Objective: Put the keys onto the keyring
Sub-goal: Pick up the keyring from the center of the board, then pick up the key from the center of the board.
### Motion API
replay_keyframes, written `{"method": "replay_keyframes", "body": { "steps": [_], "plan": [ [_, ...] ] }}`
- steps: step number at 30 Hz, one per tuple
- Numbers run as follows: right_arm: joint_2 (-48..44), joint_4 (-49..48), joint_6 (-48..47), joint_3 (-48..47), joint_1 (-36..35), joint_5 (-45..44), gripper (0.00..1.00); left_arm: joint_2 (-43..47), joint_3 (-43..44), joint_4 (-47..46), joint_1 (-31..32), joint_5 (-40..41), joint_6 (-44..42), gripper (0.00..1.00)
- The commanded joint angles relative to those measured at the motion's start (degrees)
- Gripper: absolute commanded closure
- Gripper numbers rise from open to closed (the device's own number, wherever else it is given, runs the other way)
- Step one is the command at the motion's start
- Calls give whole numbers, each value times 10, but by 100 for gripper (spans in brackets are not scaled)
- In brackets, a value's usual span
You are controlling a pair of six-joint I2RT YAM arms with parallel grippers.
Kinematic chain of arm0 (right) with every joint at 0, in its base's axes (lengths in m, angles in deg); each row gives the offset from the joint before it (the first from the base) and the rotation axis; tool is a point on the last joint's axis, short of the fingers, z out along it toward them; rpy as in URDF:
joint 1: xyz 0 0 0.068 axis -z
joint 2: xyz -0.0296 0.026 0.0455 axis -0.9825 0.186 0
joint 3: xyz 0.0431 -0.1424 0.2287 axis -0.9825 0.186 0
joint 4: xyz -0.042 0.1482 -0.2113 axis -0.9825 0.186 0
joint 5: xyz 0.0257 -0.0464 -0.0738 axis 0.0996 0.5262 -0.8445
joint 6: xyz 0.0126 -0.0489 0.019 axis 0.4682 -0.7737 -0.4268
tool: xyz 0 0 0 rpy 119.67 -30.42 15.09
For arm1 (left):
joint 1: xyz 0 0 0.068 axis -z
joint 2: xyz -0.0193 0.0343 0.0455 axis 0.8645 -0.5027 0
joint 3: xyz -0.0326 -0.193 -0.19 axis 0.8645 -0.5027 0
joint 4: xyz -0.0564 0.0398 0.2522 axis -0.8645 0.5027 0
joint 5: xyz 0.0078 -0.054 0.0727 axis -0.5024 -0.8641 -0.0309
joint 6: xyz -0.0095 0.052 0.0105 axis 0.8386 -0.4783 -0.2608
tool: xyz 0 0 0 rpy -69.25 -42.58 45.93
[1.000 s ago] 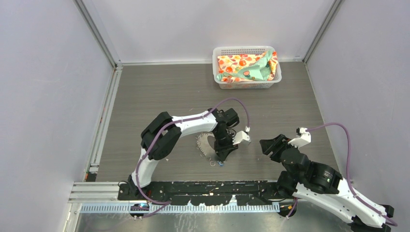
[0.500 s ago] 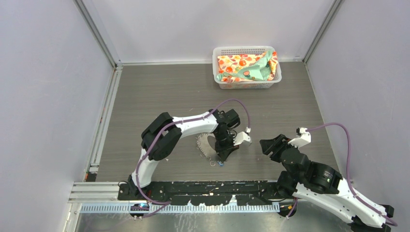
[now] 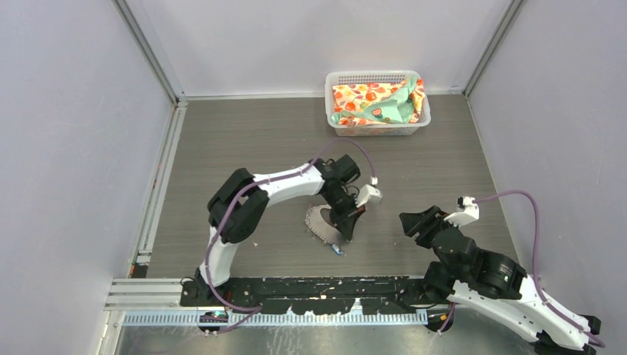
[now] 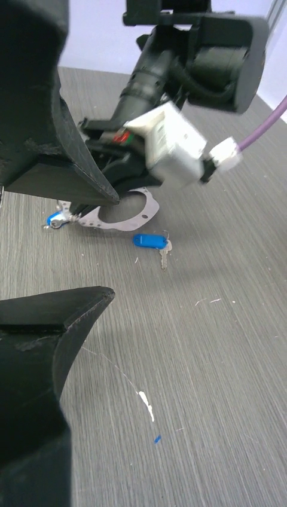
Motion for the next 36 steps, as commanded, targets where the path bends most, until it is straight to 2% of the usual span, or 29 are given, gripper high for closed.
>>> {"method": "replay_keyframes", "body": {
  "steps": [1,4,9,15,22,28,33,36],
  "plan": [
    [-26,-29,-10,-19,-3,-27,43,98,-22,-92,-48,-131,54,100],
    [-25,-59,-35,-23,-3,-16,43,131,-55,-133,-55,-157,59,100],
    [7,-110,-87,-28,-3,26,43,168,-73,-195,-72,-182,115,100],
    [46,-182,-127,5,-3,108,42,211,-72,-200,-106,-196,129,100],
    [288,-294,-180,32,-4,245,42,292,-142,-197,-189,-192,153,100],
    [429,-489,-219,86,-33,317,45,384,-180,-162,-243,-190,123,100],
    [505,-508,-249,76,-72,325,49,458,-237,-184,-300,-185,134,100],
    [555,-483,-243,53,-95,319,51,490,-255,-156,-310,-195,89,100]
  ]
}}
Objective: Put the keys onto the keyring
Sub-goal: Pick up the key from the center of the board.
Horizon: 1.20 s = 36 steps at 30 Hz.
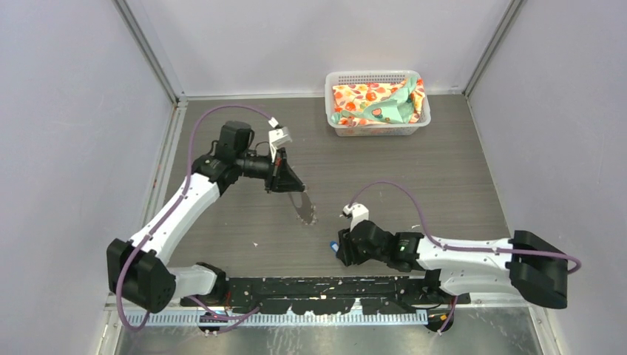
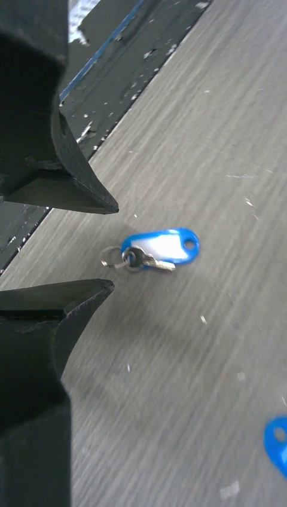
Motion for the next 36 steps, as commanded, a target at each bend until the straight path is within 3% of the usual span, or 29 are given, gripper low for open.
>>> {"method": "replay_keyframes", "body": {
  "steps": [1,10,20,22,27,36],
  "plan": [
    [49,-29,-7,-38,-24,11,51,44,-21,19,-15,-18,-56,100],
    [2,-27,91,4,-27,0,52,124,-66,-33,-25,7,-58,100],
    [21,-39,117,16,-28,-25,58,182,-65,5,-24,1,-119,100],
    [22,-40,115,16,-28,-35,64,194,-69,-3,-24,1,-125,100],
    [21,-24,89,-1,-27,-58,98,228,-72,-5,-24,-10,-179,100],
    [-131,116,-80,-112,-28,-126,99,294,-92,-38,-12,-20,-328,100]
  ]
}}
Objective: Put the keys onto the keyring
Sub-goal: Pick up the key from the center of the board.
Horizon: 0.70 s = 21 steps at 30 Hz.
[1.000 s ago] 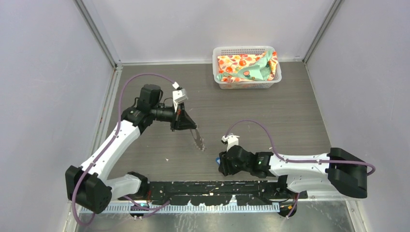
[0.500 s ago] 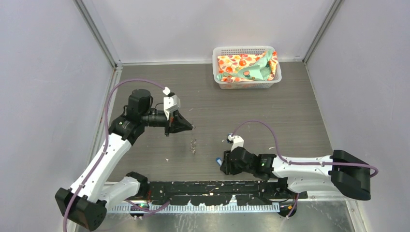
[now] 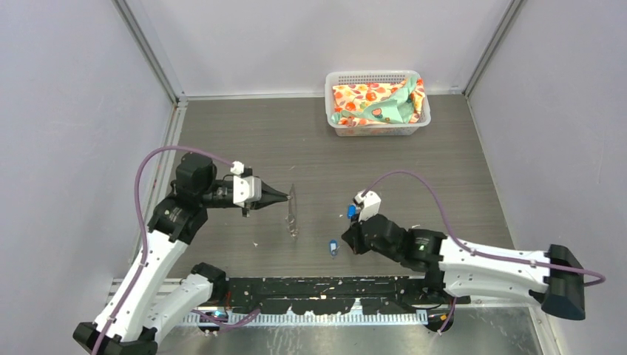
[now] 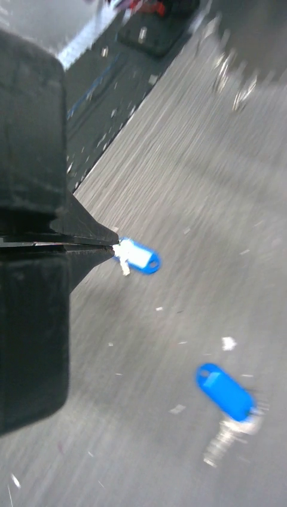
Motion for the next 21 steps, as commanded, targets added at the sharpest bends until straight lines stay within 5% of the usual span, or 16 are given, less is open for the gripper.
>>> {"method": "replay_keyframes", "body": {
  "steps": [1,7,16,21],
  "plan": [
    [-61,56,-102,-83,-2,-53,99,32,-7,-43,10,-20,-111,100],
    [-39,72,-137,-144,-2,-35,99,66,-30,-55,26,-21,-204,100],
    [1,60,-66,-109,-2,-19,65,107,-63,-61,44,4,-316,100],
    [11,-11,37,-7,-20,7,52,109,-73,-102,45,23,-256,100]
  ]
}}
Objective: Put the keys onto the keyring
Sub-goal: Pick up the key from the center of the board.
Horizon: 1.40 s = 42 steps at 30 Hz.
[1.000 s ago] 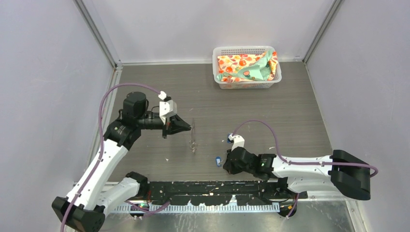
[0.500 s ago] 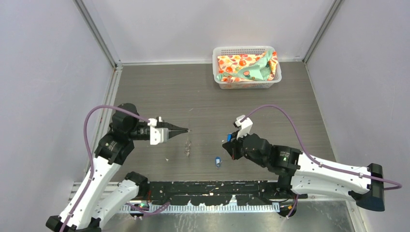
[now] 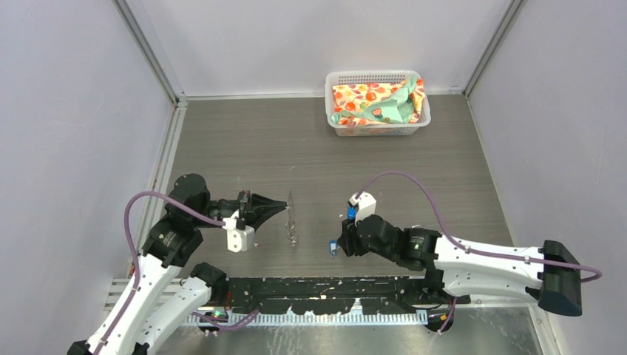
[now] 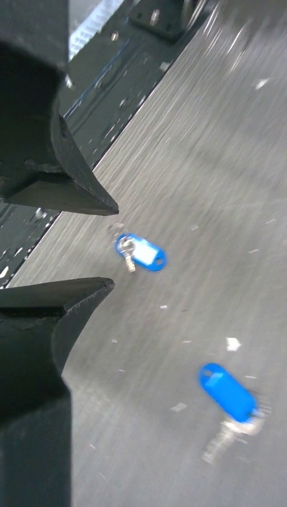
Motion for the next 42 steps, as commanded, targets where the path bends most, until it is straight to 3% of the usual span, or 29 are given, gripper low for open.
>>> {"method": "replay_keyframes", "body": {
  "steps": [1,6,14,20,25,29,36,42],
  "plan": [
    [17,-71,99,78,-28,6,51,-3,6,-81,2,20,53,100],
    [75,-113,125,91,-35,18,50,-24,11,-110,3,49,167,100],
    [85,-180,141,119,-28,70,52,-25,-6,-122,2,57,195,100],
    [129,-197,113,96,44,163,53,-21,-9,-119,2,62,196,100],
    [115,-52,14,18,25,115,58,-26,-2,-117,2,79,219,100],
    [129,-6,-28,-17,-38,36,55,-41,7,-117,2,103,279,100],
    [236,-10,-75,-53,-89,-46,57,-34,5,-85,2,124,325,100],
    [278,-57,-98,-40,-94,-61,63,-41,17,-58,1,138,359,100]
  ]
}}
